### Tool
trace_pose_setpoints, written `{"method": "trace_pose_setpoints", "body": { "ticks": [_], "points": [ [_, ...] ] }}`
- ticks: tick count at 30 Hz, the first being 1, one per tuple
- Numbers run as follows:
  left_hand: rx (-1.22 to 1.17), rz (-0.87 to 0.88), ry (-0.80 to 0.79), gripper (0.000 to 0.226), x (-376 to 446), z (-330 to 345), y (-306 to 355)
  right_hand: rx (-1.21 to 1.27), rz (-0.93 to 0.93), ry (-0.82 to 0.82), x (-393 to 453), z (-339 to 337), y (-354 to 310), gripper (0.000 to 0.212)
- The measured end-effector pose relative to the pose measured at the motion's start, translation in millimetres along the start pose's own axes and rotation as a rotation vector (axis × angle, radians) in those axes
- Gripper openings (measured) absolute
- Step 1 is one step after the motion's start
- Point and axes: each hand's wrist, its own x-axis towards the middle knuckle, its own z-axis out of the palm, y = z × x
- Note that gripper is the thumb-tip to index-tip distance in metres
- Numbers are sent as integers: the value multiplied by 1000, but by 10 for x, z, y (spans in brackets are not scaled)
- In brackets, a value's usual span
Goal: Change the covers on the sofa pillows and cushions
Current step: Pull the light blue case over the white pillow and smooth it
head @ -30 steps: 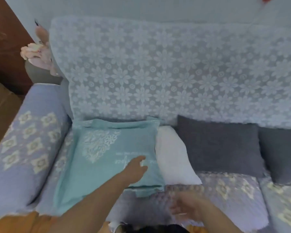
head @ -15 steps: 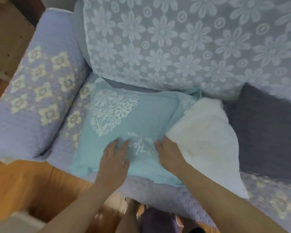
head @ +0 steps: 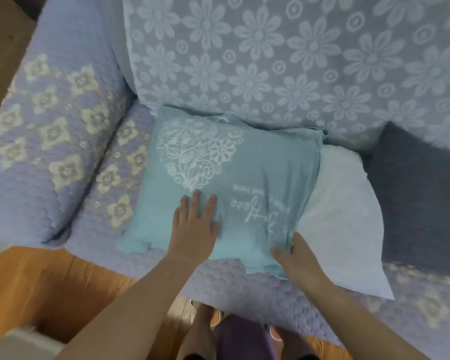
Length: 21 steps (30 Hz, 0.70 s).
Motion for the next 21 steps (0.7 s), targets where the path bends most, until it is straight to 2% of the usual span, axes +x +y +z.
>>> {"method": "trace_pose_setpoints", "body": {
  "ticks": [1, 2, 3, 5, 6, 8, 9, 11, 12, 14, 16, 17, 18, 21],
  "points": [
    [5, -13, 7, 65, 29, 21, 3, -187, -37, -24, -33, -47, 119, 13],
    [2, -42, -10, 66, 69, 31, -7, -314, 1, 57, 43, -242, 245, 15],
    [12, -63, -43, 67, 116, 40, -31, -365, 90, 230, 159, -532, 370, 19],
    [74, -62, -130, 69, 156, 69, -98, -245, 312, 541, 358, -1067, 425, 28],
    [97, -66, -191, 69, 156, 91, -141, -195, 362, 586, 435, -1159, 396, 30],
    [38, -196, -256, 72, 92, 166, -264, -152, 233, 534, 511, -1026, 252, 32],
    [-22, -269, -229, 73, 29, 180, -333, -126, 170, 513, 523, -914, 202, 35],
    [-175, -331, -118, 74, -115, 160, -459, -66, 159, 524, 450, -831, 138, 33],
    [-303, -355, -47, 74, -172, 125, -501, -34, 169, 542, 445, -840, 152, 31],
    [-653, -527, 66, 78, -109, 50, -612, 29, 186, 546, 451, -824, 180, 32],
    [-929, -736, 15, 102, 51, -13, -695, 103, 188, 505, 452, -732, 139, 33],
    [-964, -724, -24, 116, 124, -57, -683, 125, 184, 495, 445, -675, 122, 33],
    [-954, -658, -29, 114, 178, -108, -687, 131, 178, 479, 421, -626, 118, 33],
    [-709, -582, 197, 51, 270, -578, -776, 78, 184, 381, 257, -486, 148, 33]
  ]
}}
